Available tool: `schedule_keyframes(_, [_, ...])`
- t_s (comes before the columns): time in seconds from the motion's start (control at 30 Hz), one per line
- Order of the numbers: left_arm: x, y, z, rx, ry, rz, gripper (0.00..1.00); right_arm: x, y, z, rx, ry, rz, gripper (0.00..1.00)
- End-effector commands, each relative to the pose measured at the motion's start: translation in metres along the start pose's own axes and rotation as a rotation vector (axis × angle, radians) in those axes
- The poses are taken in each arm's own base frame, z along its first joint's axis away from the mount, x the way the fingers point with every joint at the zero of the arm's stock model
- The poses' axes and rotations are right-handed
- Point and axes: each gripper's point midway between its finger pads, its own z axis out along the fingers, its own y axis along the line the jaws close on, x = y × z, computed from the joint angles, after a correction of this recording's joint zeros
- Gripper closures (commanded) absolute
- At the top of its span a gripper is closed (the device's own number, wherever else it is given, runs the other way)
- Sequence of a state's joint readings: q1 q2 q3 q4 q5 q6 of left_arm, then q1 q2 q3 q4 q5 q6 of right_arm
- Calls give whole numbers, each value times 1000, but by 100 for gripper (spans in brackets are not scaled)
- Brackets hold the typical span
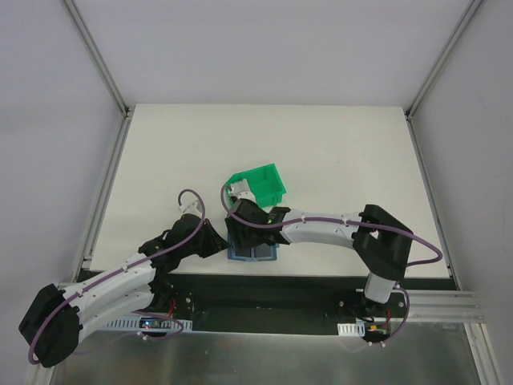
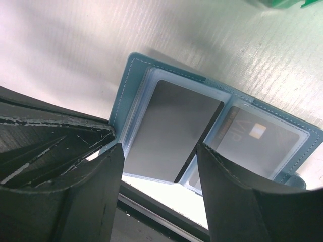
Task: Put the credit cards into the card holder
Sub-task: Insert the credit card into the card holder, then turn over the card slot in the card holder.
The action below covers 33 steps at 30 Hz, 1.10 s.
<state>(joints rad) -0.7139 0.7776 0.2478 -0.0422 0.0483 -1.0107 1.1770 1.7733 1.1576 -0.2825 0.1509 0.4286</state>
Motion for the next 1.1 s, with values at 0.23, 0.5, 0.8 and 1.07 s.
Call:
schedule_keyframes(0.23, [-3,-11,-3,39,-8,12,100,-6,4,-2,17,-1,-19,38])
schedule_keyframes(0.5, [-4,-11,-3,39,-9,11,100,-11,5,-8,28,-25,-36,39])
schedule_keyframes(0.8, [-4,-10,-3,37,-13,13,100,-9,-4,-14,100,-21,-77,42])
schedule_keyframes(1.07, [-3,-9,-3,36,-7,12,100,-11,-8,-19,116,-30,-76,43])
